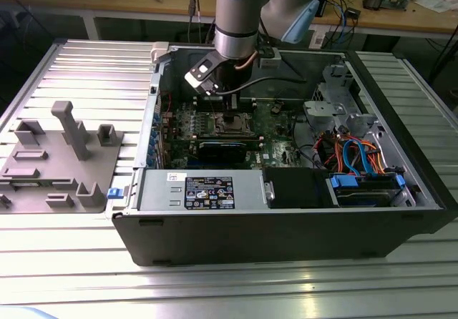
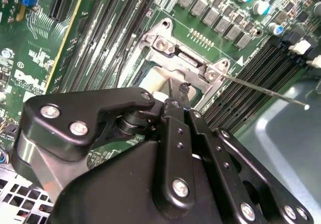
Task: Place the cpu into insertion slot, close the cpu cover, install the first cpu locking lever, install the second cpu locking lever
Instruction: 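Close the cpu cover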
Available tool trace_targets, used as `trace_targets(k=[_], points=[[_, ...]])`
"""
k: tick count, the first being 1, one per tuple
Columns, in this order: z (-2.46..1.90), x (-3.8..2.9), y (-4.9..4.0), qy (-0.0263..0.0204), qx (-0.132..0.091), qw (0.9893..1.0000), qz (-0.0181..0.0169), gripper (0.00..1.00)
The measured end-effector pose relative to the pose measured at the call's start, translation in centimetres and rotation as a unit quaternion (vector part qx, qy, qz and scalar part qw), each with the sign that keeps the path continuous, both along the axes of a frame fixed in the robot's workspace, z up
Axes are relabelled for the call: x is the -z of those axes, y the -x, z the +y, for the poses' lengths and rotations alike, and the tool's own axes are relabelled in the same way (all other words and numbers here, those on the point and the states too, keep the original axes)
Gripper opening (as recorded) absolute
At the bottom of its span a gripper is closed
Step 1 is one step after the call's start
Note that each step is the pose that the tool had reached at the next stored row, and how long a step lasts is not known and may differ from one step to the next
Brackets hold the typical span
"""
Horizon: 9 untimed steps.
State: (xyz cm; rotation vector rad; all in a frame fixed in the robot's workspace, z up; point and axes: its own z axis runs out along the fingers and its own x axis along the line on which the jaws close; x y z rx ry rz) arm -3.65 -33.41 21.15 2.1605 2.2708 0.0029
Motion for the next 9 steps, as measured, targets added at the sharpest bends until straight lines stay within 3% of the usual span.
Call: trace_targets(k=[3,9], points=[[0.0,0.01,-0.42,0.0001,0.0,1.0,-0.0004,0.11],[0.0,0.02,-0.45,0.0001,0.0,1.0,-0.0004,0.11]])
